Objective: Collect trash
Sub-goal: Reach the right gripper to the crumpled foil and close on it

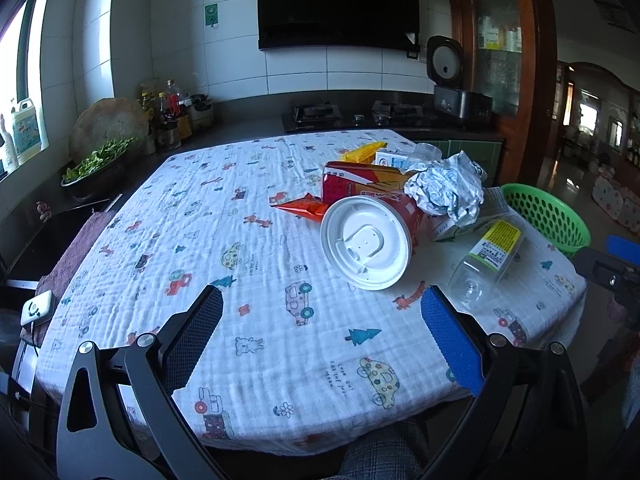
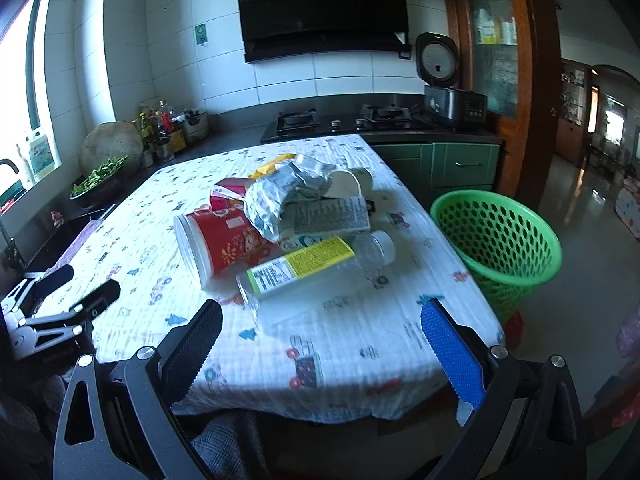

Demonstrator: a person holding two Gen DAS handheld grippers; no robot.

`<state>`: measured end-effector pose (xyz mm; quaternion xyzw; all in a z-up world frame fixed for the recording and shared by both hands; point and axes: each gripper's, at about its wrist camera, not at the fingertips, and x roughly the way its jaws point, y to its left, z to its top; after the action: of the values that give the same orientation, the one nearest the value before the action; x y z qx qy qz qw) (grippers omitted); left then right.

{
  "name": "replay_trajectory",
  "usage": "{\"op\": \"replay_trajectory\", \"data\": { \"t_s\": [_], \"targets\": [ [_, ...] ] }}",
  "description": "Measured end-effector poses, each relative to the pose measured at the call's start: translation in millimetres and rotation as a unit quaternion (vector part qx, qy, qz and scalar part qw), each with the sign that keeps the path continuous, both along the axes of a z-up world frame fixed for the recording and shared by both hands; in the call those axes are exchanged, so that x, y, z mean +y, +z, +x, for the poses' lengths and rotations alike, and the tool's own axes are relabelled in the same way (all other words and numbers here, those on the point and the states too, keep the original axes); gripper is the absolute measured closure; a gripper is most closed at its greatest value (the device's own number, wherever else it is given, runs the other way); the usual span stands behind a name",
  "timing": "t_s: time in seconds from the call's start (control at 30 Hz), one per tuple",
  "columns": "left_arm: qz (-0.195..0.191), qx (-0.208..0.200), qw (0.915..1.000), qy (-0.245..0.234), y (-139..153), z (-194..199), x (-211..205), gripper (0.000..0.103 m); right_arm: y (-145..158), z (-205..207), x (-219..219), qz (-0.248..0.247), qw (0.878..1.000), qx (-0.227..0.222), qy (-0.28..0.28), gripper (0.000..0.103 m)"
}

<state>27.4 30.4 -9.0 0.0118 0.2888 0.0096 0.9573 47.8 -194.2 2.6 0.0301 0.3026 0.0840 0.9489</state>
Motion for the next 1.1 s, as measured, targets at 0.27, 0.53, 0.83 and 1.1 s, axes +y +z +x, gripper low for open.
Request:
{"op": "replay_trajectory", "data": {
  "t_s": [0.27,0.53,0.83,1.1],
  "targets": [
    [-0.011,0.014,0.9998,-0.002,-8.7,15.4,8.9,0.005,12.4,48.1,16.0,-0.002,0.999,0.008,0.035,0.007],
    [-0.019,0.019,0.9996,-0.005,-12.2,30.8,20.1,0.005,11.5,100.4,28.8,0.001,0.998,0.034,0.052,0.007],
    [-0.031,0.034,0.9988,-0.014,-18.8,48.4,24.8,0.005,1.6,150.7,36.4,-0.002,0.997,0.059,0.053,0.012],
    [-0.046,0.037,0.9976,-0.035,-17.4,60.1,17.0,0.005,-9.9,183.1,46.5,-0.007,0.993,0.096,0.067,0.023]
  ]
}}
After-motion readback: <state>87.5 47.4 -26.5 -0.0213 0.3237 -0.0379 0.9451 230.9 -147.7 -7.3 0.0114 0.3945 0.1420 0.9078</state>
